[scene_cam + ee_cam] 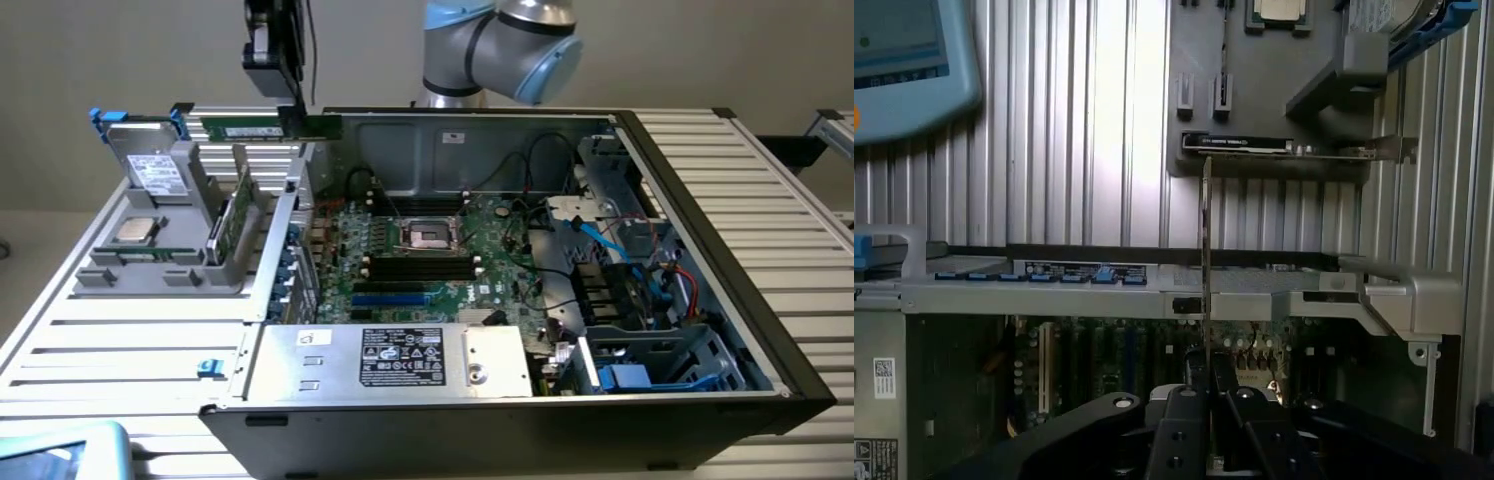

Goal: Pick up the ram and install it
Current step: 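Pick up the ram and move it above insertion slot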

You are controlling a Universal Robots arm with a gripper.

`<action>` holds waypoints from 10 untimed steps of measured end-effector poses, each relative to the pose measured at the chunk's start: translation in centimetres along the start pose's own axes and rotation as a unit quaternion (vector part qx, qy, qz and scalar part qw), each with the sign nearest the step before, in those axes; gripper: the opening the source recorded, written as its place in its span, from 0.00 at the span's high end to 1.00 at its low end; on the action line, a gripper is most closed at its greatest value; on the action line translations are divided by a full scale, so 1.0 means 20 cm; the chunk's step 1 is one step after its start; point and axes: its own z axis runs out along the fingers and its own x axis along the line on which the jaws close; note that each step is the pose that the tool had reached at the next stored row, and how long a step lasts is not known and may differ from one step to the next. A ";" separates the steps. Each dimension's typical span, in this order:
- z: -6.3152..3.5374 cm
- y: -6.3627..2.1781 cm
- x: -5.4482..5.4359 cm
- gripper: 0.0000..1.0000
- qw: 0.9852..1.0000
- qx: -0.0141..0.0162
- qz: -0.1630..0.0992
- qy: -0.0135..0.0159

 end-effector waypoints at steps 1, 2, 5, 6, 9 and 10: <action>0.000 -0.022 0.00 0.87 1.000 0.001 0.000 -0.001; -0.001 -0.045 0.00 0.87 1.000 0.001 0.000 -0.001; -0.002 -0.104 0.00 0.87 1.000 0.004 0.000 -0.004; -0.002 -0.123 0.00 0.87 1.000 0.006 0.000 -0.005; -0.003 -0.180 0.00 0.87 1.000 0.010 0.000 -0.008; -0.004 -0.200 0.00 0.87 1.000 0.011 0.000 -0.009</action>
